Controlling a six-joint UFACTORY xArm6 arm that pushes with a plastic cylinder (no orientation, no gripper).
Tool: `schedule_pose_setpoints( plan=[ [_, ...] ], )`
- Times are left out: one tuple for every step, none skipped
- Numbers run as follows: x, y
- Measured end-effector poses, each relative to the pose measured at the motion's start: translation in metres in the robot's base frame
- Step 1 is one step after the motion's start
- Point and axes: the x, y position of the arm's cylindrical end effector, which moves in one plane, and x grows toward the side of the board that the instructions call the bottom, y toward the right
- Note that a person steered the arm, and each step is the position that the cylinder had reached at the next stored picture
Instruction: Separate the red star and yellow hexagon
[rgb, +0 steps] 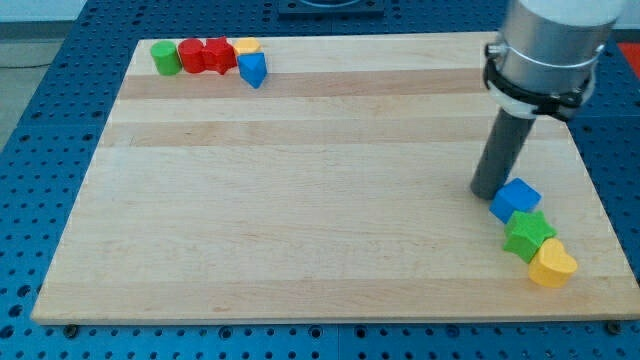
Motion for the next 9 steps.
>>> schedule_pose_setpoints(
  plan=[
    [0.005,0.015],
    [0.005,0.016],
    [0.001,0.016],
    [-0.070,-0.020],
    [-0.144,-0.049],
    [-0.213,-0.093],
    [-0.260,-0.146],
    [-0.293,-0.206],
    [-0.293,-0.247]
  ],
)
